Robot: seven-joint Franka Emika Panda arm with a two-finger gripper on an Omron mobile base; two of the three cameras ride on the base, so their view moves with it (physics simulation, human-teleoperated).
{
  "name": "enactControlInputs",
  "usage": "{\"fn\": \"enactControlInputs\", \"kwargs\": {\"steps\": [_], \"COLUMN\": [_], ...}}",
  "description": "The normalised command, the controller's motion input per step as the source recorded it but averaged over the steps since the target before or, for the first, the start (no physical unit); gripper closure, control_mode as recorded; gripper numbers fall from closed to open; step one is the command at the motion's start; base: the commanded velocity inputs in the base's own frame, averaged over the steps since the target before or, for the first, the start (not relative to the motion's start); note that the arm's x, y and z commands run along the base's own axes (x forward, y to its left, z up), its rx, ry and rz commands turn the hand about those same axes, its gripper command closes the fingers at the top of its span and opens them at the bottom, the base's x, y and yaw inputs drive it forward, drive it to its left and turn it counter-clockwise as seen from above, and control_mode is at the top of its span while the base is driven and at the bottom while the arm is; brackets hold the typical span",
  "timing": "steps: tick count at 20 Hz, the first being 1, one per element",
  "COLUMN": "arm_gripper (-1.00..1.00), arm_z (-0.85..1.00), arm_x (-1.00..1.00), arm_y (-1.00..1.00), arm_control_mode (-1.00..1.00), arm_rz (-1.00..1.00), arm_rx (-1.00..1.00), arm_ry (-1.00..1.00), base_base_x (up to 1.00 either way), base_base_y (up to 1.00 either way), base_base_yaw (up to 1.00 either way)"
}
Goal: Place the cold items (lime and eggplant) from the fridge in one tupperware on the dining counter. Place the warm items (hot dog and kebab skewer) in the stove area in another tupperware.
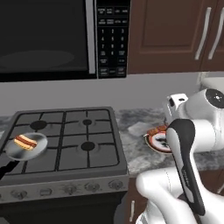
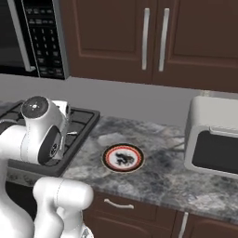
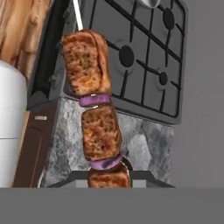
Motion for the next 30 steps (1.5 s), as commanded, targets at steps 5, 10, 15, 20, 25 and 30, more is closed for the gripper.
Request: {"fn": "enactControlInputs", "kwargs": {"steps": [5,10,15,20,25,30], "arm_gripper": [1.00,1.00,1.00,1.00,1.00,1.00], "arm_z": [0.00,0.00,0.00,0.00,0.00,0.00], "arm_x": [0.00,0.00,0.00,0.00,0.00,0.00], "arm_y": [0.00,0.00,0.00,0.00,0.00,0.00], "arm_control_mode": [1.00,1.00,1.00,1.00,1.00,1.00], "arm_rz": [0.00,0.00,0.00,0.00,0.00,0.00], "arm_rx": [0.00,0.00,0.00,0.00,0.00,0.00], "arm_ry": [0.00,0.00,0.00,0.00,0.00,0.00], "base_base_x": [-0.84,-0.99,-0.84,-0.93,-1.00,-1.00], "base_base_y": [0.10,0.23,0.75,0.36,-0.01,-0.02], "base_base_yaw": [-0.09,-0.20,-0.50,-0.32,-0.15,-0.13]}}
